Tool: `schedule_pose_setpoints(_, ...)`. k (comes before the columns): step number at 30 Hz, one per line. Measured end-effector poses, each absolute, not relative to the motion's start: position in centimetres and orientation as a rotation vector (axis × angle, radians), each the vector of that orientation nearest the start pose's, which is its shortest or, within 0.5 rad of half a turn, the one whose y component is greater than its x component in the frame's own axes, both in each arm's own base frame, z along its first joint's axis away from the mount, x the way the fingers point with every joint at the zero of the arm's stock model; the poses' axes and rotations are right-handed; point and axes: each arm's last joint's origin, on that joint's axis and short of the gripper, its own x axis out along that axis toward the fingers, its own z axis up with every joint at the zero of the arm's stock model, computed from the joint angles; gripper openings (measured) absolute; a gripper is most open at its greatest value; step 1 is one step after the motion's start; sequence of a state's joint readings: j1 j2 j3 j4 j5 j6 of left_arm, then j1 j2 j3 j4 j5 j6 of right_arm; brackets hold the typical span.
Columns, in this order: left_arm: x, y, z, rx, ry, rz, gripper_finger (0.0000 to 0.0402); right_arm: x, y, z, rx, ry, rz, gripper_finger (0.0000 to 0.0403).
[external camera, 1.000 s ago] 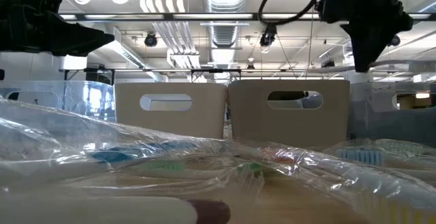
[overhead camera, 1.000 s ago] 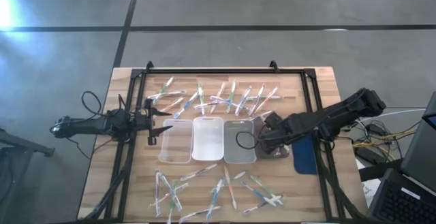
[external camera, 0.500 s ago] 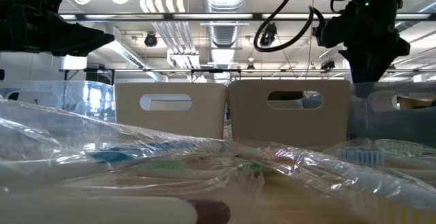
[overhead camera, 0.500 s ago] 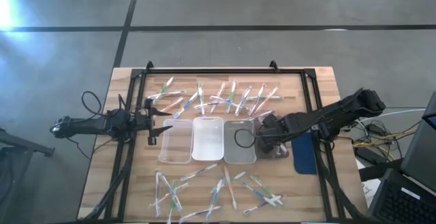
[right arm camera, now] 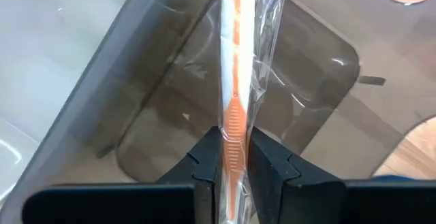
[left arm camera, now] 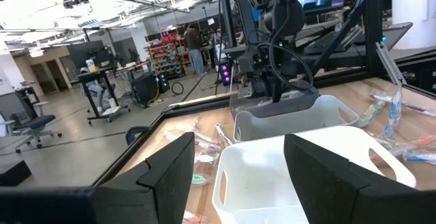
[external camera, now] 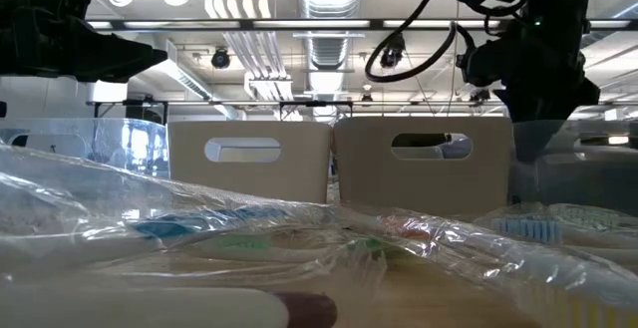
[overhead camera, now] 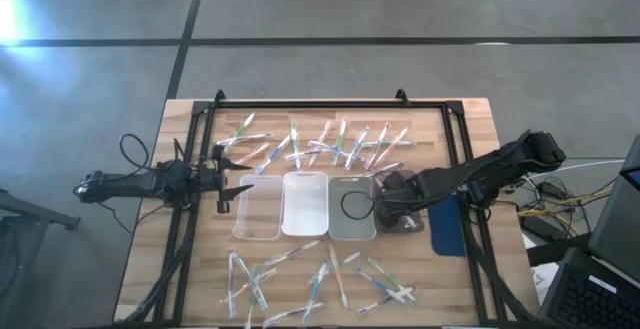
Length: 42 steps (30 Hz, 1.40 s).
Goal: Pick & Place Toothbrushes
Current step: Put the orange toothbrush into the black bin
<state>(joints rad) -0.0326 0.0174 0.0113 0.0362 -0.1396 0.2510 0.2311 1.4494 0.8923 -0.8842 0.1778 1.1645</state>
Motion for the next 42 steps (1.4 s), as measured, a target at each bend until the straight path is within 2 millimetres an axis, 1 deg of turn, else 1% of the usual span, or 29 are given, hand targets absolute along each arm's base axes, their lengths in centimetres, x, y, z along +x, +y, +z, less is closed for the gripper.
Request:
schedule_pose_setpoints(10, 9.8, 0.1, 16.9, 0.248, -0.016, 0.11, 0.0232, 22.9, 4.9, 17.2, 0.714, 1.248, -0.737, 0.0046)
schedule_pose_setpoints(14, 9.8, 0.1, 16.9, 0.248, -0.016, 0.11, 0.0232, 22.6, 4.8, 16.9, 0.714, 1.253, -0.739, 0.0041)
schedule_pose_setpoints(21, 9.8, 0.1, 16.9, 0.248, -0.016, 0.11, 0.0232, 22.8, 4.9, 16.8, 0.727, 1.234, -0.728, 0.0047)
schedule_pose_setpoints(26, 9.8, 0.1, 16.9, 0.248, -0.016, 0.109, 0.0232, 22.9, 4.9, 16.6, 0.731, 1.228, -0.723, 0.0042)
schedule_pose_setpoints(29, 9.8, 0.1, 16.9, 0.248, -0.016, 0.109, 0.0232, 23.1, 4.9, 16.1, 0.722, 1.244, -0.735, 0.0041)
schedule_pose_setpoints(35, 9.8, 0.1, 16.9, 0.248, -0.016, 0.109, 0.0232, 23.6, 5.0, 14.5, 0.715, 1.314, -0.74, 0.0053)
schedule_pose_setpoints(42, 9.8, 0.1, 16.9, 0.248, -0.014, 0.109, 0.0232, 23.9, 5.0, 14.1, 0.726, 1.33, -0.741, 0.0048)
